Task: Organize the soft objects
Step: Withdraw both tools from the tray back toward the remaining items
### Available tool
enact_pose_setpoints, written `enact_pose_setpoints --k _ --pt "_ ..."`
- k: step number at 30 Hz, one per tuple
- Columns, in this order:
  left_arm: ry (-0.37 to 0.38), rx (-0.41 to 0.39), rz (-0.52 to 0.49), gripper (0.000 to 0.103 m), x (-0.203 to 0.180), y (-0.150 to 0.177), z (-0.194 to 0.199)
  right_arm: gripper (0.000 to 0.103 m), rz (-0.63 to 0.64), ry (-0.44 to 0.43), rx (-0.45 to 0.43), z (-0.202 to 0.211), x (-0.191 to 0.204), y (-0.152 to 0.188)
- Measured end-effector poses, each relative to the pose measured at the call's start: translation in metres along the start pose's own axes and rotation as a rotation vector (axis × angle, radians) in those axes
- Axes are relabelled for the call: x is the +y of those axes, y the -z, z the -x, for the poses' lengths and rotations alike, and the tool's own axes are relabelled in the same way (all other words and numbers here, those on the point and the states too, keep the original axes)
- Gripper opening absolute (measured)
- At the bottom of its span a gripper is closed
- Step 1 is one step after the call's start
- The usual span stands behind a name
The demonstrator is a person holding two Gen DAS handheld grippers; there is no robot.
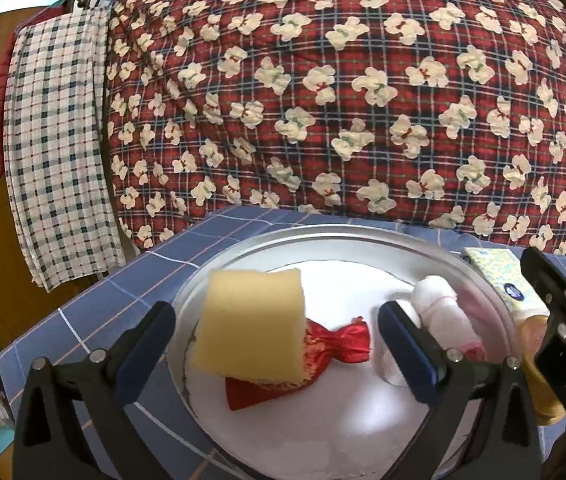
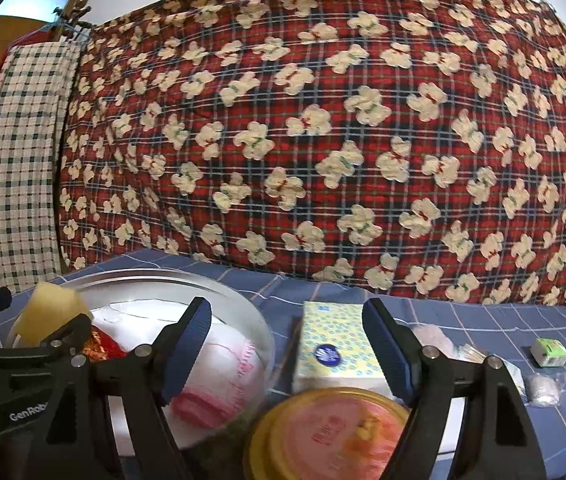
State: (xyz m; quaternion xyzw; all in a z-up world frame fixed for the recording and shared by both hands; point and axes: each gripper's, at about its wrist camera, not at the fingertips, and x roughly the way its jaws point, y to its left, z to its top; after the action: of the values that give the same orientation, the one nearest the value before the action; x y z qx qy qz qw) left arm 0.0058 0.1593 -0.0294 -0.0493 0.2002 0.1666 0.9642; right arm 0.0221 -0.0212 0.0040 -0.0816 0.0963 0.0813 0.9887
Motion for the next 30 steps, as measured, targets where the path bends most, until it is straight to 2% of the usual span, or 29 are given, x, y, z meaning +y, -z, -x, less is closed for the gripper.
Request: enact_pose_setpoints --k 14,30 --pt "0.042 -0.018 -0.037 0.103 -0.031 0.005 0.018 0.08 -0.044 0.102 0.017 0.021 -0.068 0.011" --pt "0.189 -0.056 -0.16 0.103 -0.102 0.012 0.05 0.08 -0.159 0.317 0.046 0.048 -0.175 0.025"
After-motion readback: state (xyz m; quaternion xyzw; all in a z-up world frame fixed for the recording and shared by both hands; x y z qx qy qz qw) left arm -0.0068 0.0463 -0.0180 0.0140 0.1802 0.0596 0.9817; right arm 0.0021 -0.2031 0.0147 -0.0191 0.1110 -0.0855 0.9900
